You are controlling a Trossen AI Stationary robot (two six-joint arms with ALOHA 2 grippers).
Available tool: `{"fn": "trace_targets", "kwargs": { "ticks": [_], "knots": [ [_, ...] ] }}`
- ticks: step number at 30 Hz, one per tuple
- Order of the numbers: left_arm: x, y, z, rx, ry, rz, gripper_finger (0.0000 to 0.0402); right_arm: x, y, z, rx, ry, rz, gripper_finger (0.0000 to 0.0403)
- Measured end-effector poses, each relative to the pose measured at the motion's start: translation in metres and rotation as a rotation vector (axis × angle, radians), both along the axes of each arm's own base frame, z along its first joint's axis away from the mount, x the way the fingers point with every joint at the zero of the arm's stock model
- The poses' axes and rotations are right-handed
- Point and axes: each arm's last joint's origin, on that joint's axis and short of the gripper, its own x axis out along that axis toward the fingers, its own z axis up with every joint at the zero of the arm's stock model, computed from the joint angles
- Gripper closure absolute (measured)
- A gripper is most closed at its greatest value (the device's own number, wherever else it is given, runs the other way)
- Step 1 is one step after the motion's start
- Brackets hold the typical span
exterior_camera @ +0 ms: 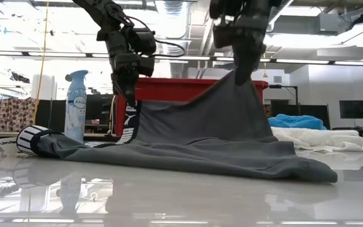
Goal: Fold laundry
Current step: Fold the gray boxers
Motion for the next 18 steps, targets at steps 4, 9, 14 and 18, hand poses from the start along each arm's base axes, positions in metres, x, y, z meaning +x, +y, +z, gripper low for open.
{"fn": "trace_targets", "kwargs": {
  "ticks": [4,9,14,18],
  "knots": [
    [0.0,-0.01,0.003,-0.032,0.005,-0.025,0.0401,0.005,0.023,0.0,-0.012,-0.013,-0.028,0.0386],
    [0.002,-0.029,0.01,-0.039,0.018,-0.089,0.0401,0.017,0.053,-0.001,-0.046,-0.089,-0.033,0.0386],
    [-0.001,-0.051,0.025,-0.031,0.004,-0.146,0.0401,0.016,0.073,0.001,-0.02,-0.099,-0.074,0.0386],
    [-0.003,-0.069,0.039,-0.022,-0.037,-0.164,0.0401,0.017,0.089,0.0,0.001,-0.117,-0.077,0.0386]
  ]
}}
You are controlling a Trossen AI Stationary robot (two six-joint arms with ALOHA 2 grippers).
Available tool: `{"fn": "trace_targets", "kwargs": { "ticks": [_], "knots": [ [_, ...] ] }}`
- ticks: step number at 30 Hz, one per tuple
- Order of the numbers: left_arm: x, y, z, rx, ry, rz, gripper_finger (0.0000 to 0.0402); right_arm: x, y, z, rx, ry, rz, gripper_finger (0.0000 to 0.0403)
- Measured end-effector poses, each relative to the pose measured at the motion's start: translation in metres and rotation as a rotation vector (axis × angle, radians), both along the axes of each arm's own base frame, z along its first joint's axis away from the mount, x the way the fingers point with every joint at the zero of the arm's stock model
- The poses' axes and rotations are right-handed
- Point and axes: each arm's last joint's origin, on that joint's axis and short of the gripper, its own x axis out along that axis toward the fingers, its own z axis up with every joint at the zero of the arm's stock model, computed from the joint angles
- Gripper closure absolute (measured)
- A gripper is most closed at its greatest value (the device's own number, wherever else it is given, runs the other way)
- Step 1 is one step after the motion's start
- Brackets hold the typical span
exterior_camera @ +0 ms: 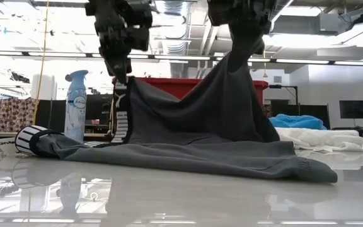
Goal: Fold laundry
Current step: Fold the gray boxers
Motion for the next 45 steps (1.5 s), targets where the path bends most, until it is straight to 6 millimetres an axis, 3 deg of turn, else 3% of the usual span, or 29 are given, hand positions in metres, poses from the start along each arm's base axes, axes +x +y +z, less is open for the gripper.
{"fn": "trace_targets", "kwargs": {
  "ticks": [5,20,27,33,45],
  "knots": [
    [0.0,-0.021,0.01,0.012,-0.033,-0.063,0.0401,-0.002,0.017,-0.001,0.027,-0.001,-0.012,0.0386],
    [-0.002,-0.061,0.008,0.06,0.081,-0.182,0.0401,-0.01,0.07,-0.001,0.089,-0.035,-0.007,0.0386],
    [-0.001,-0.075,0.008,0.06,0.085,-0.247,0.0401,-0.003,0.087,-0.013,0.103,-0.041,0.013,0.0386],
    [0.0,-0.087,0.008,0.03,0.07,-0.316,0.0401,0.009,0.1,-0.038,0.113,0.003,0.028,0.0386],
    [-0.003,-0.097,-0.028,-0.174,0.056,-0.376,0.0401,0.005,0.123,-0.044,0.14,0.007,0.054,0.0376]
  ]
}}
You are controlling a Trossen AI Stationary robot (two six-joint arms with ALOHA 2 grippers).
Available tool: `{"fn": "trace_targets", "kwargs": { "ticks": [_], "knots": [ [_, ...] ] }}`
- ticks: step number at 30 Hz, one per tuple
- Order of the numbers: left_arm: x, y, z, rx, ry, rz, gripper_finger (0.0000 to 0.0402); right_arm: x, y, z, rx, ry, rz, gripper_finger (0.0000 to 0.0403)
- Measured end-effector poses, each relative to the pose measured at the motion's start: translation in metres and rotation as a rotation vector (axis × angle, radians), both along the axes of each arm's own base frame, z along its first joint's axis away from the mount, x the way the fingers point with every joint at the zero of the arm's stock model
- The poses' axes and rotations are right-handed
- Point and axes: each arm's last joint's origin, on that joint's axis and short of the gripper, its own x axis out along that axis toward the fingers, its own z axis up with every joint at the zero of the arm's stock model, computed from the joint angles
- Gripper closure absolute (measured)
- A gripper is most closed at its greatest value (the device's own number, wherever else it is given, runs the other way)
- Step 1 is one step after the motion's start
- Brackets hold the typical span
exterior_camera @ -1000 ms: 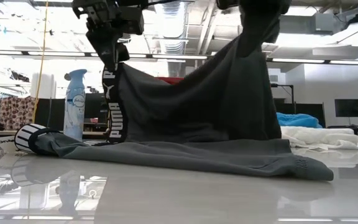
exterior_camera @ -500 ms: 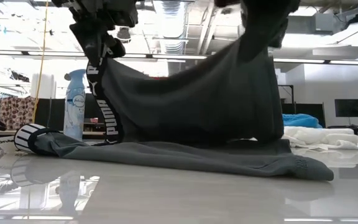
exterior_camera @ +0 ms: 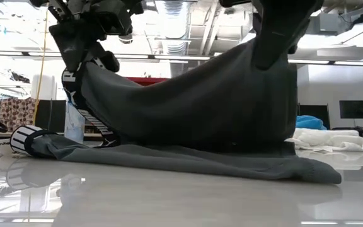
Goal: Fold laundry
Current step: Fold the gray boxers
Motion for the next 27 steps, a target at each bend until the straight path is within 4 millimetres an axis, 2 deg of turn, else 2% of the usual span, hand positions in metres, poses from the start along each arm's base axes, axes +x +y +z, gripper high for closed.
{"fn": "trace_targets", "kwargs": {
  "ticks": [10,16,21,27],
  "knots": [
    [0.002,0.0,0.001,0.006,-0.032,-0.026,0.0401,0.0,0.003,0.001,0.009,-0.014,0.008,0.0378],
    [0.002,-0.001,0.0,0.007,-0.031,-0.035,0.0401,-0.001,0.007,0.001,0.004,-0.019,0.04,0.035],
    [0.002,-0.008,0.0,0.015,-0.04,-0.075,0.0401,-0.004,0.012,0.001,0.004,-0.022,0.062,0.0345],
    [0.003,-0.017,0.001,0.016,-0.068,-0.127,0.037,-0.002,0.014,0.002,0.049,-0.027,0.083,0.0344]
  ]
}}
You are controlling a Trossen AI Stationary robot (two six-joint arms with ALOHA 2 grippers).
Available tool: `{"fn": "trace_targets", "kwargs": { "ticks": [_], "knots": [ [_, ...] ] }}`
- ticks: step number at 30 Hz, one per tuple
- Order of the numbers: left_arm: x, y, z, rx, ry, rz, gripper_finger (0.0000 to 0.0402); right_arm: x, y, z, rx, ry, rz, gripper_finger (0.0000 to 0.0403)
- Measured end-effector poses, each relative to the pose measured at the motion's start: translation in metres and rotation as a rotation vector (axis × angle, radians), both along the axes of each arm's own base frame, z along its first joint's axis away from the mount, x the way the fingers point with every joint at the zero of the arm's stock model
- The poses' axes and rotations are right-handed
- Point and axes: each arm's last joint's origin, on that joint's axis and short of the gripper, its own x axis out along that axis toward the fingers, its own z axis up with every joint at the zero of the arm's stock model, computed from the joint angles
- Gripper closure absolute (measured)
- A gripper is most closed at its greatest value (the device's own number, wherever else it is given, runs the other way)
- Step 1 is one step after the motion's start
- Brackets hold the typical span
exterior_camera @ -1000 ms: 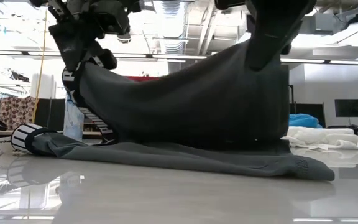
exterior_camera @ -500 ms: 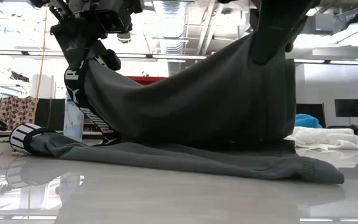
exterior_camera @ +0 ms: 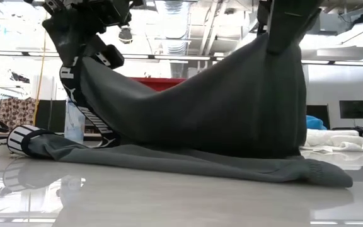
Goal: Fold laundry
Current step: Fold the gray boxers
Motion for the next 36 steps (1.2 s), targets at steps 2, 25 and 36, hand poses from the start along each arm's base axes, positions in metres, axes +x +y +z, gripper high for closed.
{"fn": "trace_targets", "kwargs": {
  "ticks": [2,25,36],
  "knots": [
    [-0.001,-0.002,-0.001,-0.035,0.021,-0.015,0.0354,0.001,0.0,0.0,0.005,-0.008,0.0,0.0344],
    [0.008,0.007,-0.011,-0.059,-0.146,-0.095,0.0279,0.005,-0.007,0.001,0.004,-0.027,-0.094,0.0196],
    [-0.006,0.032,-0.069,-0.547,-0.072,0.202,0.0284,0.036,-0.096,0.001,-0.144,-0.063,-0.067,0.0185]
  ]
}}
